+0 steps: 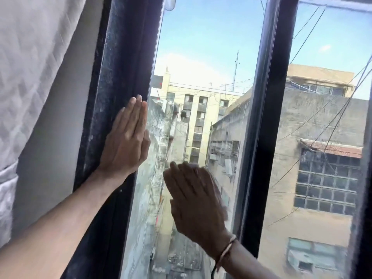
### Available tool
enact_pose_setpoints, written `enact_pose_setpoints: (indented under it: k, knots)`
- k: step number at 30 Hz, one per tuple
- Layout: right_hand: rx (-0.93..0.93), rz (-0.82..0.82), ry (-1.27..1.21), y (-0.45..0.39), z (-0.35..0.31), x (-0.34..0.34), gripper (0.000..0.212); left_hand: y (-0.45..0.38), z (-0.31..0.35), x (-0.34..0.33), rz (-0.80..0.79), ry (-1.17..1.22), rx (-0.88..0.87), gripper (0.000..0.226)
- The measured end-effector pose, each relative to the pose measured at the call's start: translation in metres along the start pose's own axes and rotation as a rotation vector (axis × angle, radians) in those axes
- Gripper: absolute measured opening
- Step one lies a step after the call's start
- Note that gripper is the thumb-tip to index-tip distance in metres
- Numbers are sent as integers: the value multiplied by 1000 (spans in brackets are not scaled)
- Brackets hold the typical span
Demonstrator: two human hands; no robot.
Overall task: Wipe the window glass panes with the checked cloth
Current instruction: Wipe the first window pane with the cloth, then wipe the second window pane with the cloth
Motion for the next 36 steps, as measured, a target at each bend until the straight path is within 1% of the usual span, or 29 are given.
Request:
enact_pose_setpoints:
  k: [2, 6, 7, 9, 11, 14, 15, 19, 22, 24, 25, 29, 31, 32, 34, 36]
  knots:
    - [-10, 30, 8, 23, -3, -3, 73, 5, -2, -3, -31, 23, 18, 62]
    - [6, 87, 14, 13, -5, 23, 48, 18, 0, 0, -109, 33, -7, 62]
    - [5, 91, 0, 9, -6, 31, 48, 25, -2, 2, -124, 10, -15, 62]
    - [-9, 113, -41, 3, 0, 56, 56, 38, -1, 11, -129, -28, -36, 62]
    - [-48, 200, -75, -3, 17, 94, 59, 42, 9, 20, -127, -7, -43, 63]
    - [-158, 368, -113, 1, 69, 159, 60, 28, 58, 35, -81, 52, -76, 62]
    - [-205, 389, -113, 5, 90, 175, 60, 20, 80, 40, -62, 69, -95, 62]
    - [-378, 353, -176, 34, 166, 208, 53, -9, 163, 56, -35, 162, -148, 63]
    - [-474, 431, -192, 57, 213, 227, 48, -29, 212, 55, -42, 200, -180, 65]
    - [-534, 486, -172, 68, 243, 232, 47, -36, 236, 47, -45, 238, -211, 65]
    - [-565, 486, -166, 73, 258, 231, 48, -38, 248, 41, -47, 254, -224, 65]
    - [-576, 432, -196, 84, 311, 214, 56, -39, 274, 8, -62, 262, -200, 65]
    - [-605, 368, -213, 88, 326, 197, 56, -39, 278, 1, -3, 240, -159, 64]
    - [-645, 359, -181, 94, 335, 190, 57, -38, 281, -1, 36, 225, -145, 63]
    - [-702, 376, -27, 98, 347, 187, 63, -38, 284, -4, 105, 194, -144, 62]
    - [-710, 423, 27, 77, 351, 188, 60, -38, 285, -6, 136, 158, -157, 62]
Point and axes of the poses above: each hand's wrist, its own y-axis away from the middle knuckle, its own x-axis out of the back of the hand, z = x × y, the point moved 10 cm from there along -y, towards the middle knuckle, and after that the axes turned 10 degrees about -y, right-handed, at the moved point
